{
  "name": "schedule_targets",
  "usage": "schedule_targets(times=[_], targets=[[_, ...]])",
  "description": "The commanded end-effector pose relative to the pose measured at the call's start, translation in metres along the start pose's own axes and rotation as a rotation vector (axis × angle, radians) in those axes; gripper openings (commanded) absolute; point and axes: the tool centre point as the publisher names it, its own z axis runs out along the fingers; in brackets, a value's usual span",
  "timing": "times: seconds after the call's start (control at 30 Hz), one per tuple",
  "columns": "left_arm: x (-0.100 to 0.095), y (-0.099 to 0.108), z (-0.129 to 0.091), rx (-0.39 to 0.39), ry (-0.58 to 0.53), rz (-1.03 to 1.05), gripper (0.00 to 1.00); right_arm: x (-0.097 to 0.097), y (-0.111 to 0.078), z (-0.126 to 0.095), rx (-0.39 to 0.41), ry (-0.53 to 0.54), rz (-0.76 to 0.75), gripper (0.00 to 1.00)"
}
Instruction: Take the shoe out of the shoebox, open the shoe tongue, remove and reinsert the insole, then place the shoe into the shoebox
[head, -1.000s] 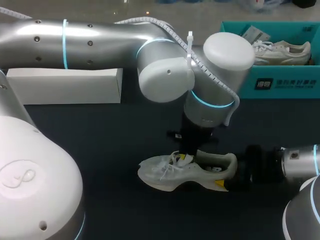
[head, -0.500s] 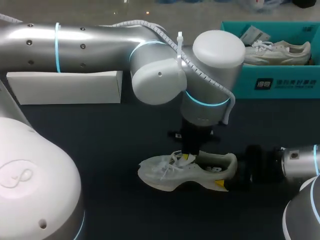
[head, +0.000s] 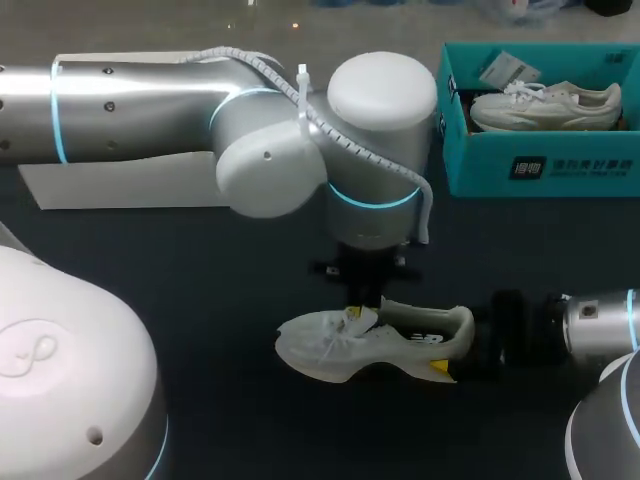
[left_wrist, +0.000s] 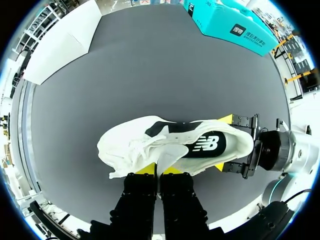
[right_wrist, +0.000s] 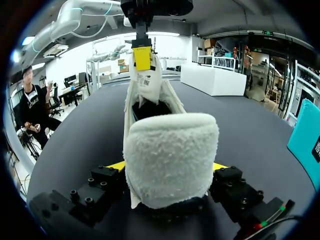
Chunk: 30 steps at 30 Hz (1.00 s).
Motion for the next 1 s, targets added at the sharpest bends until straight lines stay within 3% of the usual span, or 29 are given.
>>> schedule_targets(times=[0.03,0.2,0.6,0.83,1.0], targets=[[-0.036,0.007,0.002,0.020,0.203,-0.029,0.00,0.000,-0.001,0.002,0.005,-0.003,0.000,0.00],[-0.058,0.010,0.004,0.042,0.257,-0.086,0.00,0.000,-0.001,0.002,0.005,-0.003,0.000,0.00],[-0.099,0.009,0.018,0.053,0.218,-0.222,0.00,0.000,-0.001,0.002,0.005,-0.003,0.000,0.00],[-0.102,0.009,0.035,0.024,0.181,-0.244,0.28,0.000,-0.001,0.002,0.005,-0.003,0.000,0.00],[-0.106,0.010,0.049,0.003,0.200,-0.267,0.31,0.000,-0.001,0.002,0.005,-0.003,0.000,0.00]])
